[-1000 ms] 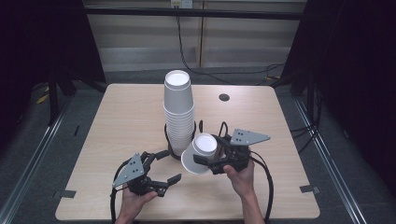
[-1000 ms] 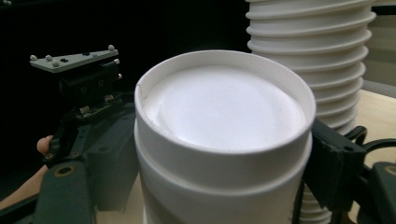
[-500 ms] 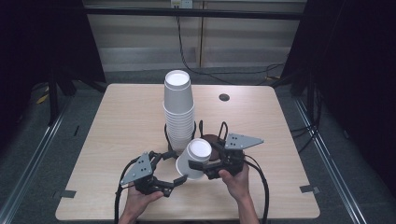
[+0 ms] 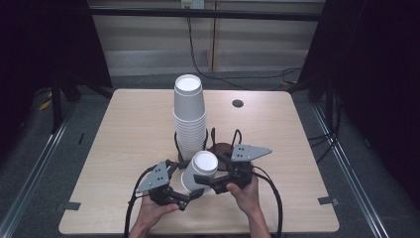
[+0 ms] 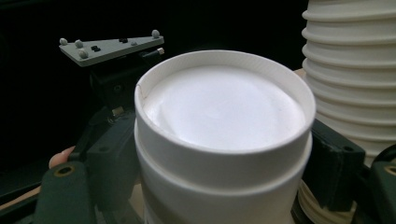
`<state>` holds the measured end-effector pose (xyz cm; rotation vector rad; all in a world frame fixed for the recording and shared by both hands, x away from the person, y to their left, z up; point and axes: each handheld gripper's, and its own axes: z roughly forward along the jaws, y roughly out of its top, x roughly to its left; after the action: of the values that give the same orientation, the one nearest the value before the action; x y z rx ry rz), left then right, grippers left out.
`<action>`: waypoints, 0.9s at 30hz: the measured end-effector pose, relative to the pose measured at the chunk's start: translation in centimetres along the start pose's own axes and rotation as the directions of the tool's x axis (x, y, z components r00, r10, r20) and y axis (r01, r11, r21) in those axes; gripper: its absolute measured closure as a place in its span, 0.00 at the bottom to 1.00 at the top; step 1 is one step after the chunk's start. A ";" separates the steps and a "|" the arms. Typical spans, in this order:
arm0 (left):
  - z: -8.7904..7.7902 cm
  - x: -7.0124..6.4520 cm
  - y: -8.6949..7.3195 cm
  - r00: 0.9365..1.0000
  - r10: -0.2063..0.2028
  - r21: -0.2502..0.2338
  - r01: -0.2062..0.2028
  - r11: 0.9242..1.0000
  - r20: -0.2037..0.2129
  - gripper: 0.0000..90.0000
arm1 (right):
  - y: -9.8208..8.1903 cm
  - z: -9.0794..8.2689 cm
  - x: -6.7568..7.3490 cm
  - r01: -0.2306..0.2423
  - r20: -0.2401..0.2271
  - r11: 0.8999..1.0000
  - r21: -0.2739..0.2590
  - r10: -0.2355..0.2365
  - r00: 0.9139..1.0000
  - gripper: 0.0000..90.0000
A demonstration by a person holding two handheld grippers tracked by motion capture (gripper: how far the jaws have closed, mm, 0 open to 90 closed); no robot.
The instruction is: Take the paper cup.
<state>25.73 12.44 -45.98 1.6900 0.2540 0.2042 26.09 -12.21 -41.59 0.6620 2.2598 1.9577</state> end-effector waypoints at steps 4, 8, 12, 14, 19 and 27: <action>0.2 0.1 -0.1 1.000 -0.012 -0.001 0.012 1.000 0.011 0.11 | 0.0 0.3 0.1 0.003 -0.007 1.000 0.006 -0.003 1.000 0.25; 0.3 0.2 -0.2 0.999 -0.011 -0.008 0.012 1.000 0.031 0.12 | 0.0 0.4 0.2 0.016 -0.005 1.000 0.009 -0.016 1.000 0.25; 0.4 0.3 -0.2 0.998 -0.024 -0.016 0.025 1.000 0.049 0.13 | 0.1 0.3 0.3 0.016 -0.005 1.000 0.009 -0.016 1.000 0.25; 0.6 0.4 -0.3 0.998 -0.027 -0.011 0.028 1.000 0.051 0.14 | 0.1 0.3 0.4 0.022 0.003 1.000 0.014 -0.022 1.000 0.25; 0.5 0.6 -0.4 0.997 -0.032 0.014 0.031 0.999 0.064 0.17 | -0.1 0.4 0.3 0.016 0.004 1.000 0.026 -0.016 1.000 0.24; 0.5 0.6 -0.4 0.997 -0.034 0.032 0.031 0.999 0.067 0.19 | -0.2 0.7 0.2 0.000 -0.005 1.000 0.029 0.000 1.000 0.18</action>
<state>26.40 12.22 -46.42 1.7191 0.2354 0.1195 26.06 -11.49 -41.84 0.6609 2.2946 1.9324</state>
